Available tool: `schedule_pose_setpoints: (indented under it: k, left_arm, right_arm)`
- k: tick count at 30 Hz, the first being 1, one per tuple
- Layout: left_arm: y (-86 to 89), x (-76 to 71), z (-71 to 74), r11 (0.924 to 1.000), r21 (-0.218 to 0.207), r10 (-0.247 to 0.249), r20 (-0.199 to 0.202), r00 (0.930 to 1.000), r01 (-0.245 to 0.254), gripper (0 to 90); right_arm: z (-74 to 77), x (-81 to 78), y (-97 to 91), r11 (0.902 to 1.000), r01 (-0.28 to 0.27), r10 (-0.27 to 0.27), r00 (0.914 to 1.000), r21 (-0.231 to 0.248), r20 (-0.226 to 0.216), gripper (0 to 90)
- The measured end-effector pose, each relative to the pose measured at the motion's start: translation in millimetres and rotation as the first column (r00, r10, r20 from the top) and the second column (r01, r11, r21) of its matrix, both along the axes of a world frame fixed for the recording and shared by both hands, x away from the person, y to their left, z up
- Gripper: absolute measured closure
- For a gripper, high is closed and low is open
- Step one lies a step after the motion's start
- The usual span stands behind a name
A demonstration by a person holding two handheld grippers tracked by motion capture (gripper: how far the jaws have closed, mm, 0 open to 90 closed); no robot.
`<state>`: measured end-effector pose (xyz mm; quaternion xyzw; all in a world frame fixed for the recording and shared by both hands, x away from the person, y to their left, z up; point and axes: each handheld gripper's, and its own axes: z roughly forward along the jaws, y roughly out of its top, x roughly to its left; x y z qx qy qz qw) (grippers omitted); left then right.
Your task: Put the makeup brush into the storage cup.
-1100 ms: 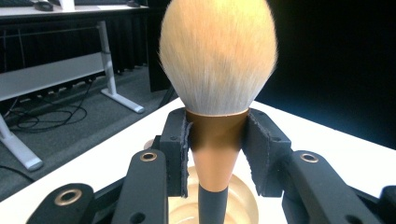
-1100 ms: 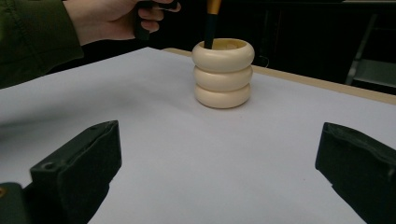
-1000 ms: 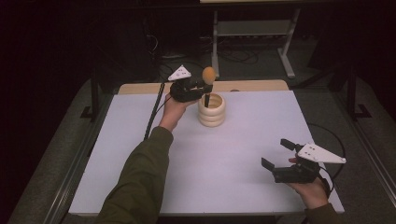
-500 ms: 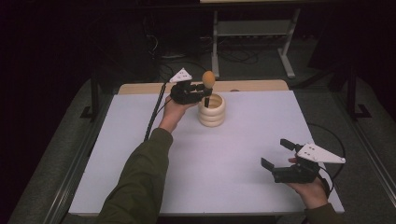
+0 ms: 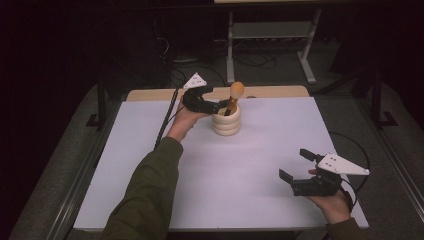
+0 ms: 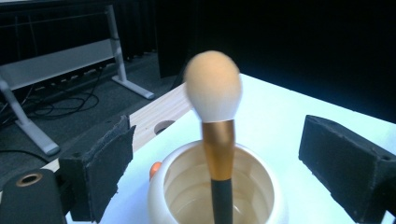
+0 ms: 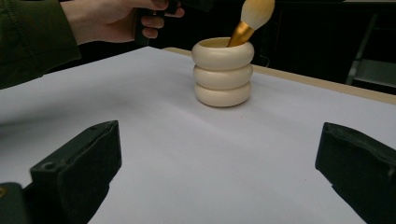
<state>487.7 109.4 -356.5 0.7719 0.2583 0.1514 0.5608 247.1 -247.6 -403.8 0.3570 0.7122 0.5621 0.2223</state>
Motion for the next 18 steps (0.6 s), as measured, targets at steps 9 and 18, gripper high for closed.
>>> schedule_pose_setpoints:
  k: [9, 18]
  left_arm:
    - [1.9, -1.4, 1.1, 0.9998, 0.016, -0.012, -0.027, 0.9996, 0.013, 1.2]
    - [6.1, -4.3, 4.9, 0.9996, 0.028, 0.001, -0.05, 0.9987, 0.0, 1.3]
  right_arm:
    - [-0.5, 0.4, -0.2, 1.0, 0.002, -0.002, 1.0, 0.001, 0.001, 0.0]
    - [-1.6, 1.2, -0.2, 1.0, 0.002, -0.002, 1.0, -0.002, -0.002, 0.0]
